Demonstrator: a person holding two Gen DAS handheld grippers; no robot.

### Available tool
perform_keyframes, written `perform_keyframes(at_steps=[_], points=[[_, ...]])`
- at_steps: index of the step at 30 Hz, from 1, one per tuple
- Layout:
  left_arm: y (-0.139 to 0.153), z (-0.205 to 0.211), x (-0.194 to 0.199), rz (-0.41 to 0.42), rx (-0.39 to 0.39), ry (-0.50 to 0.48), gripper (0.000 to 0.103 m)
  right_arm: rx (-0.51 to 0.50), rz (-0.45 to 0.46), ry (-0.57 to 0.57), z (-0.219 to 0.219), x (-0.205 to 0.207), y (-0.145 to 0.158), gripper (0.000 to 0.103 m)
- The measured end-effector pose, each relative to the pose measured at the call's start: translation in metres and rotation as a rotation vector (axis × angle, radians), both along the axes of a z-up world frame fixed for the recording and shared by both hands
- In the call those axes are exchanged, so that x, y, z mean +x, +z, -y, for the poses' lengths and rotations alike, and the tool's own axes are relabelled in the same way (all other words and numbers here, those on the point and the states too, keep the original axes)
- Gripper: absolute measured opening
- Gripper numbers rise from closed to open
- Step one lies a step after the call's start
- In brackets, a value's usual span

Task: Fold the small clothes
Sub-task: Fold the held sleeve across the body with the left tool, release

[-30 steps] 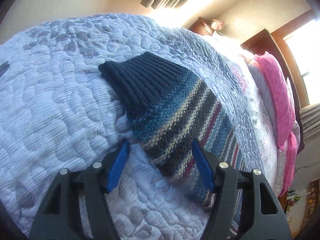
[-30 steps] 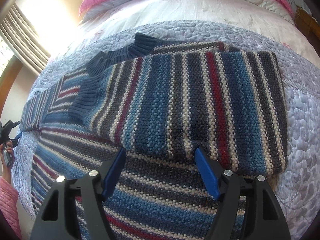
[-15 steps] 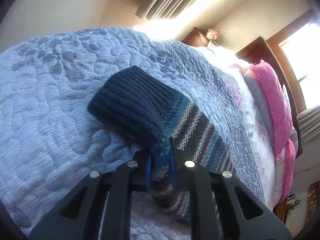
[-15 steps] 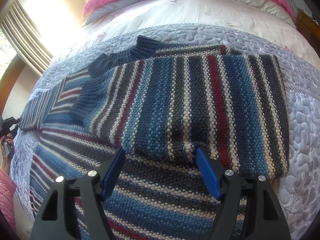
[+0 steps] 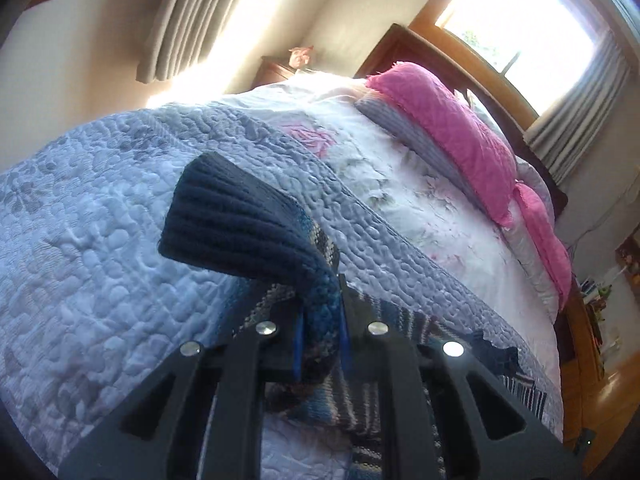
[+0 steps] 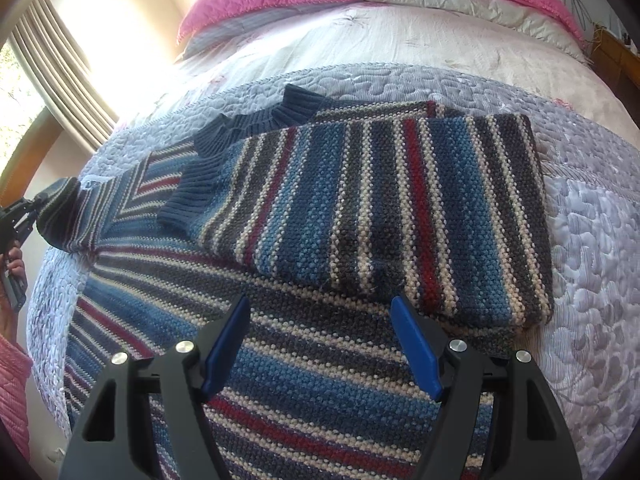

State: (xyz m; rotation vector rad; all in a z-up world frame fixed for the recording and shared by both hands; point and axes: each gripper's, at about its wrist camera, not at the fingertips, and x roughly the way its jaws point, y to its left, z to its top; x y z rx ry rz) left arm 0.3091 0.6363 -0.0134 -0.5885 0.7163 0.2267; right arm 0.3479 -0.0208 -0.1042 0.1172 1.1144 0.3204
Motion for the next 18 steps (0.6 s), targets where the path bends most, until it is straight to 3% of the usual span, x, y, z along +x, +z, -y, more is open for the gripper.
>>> perform_keyframes(at_steps=[3, 8, 14, 18], points=[[0.004, 0.055, 0.016, 0.013, 0.039, -0.108, 0.011, -0.001, 0.01, 0.001, 0.005, -0.007, 0.004, 0.074], [-0.008, 0.133, 0.04, 0.012, 0.012, -0.248, 0.011, 0.003, 0.025, 0.009, 0.009, -0.017, 0.011, 0.074], [-0.024, 0.201, 0.063, 0.02, -0.037, -0.319, 0.011, -0.002, 0.038, 0.017, 0.015, -0.028, 0.013, 0.074], [-0.035, 0.248, 0.072, 0.013, 0.04, -0.369, 0.011, -0.001, 0.037, 0.009, 0.023, -0.033, 0.011, 0.074]])
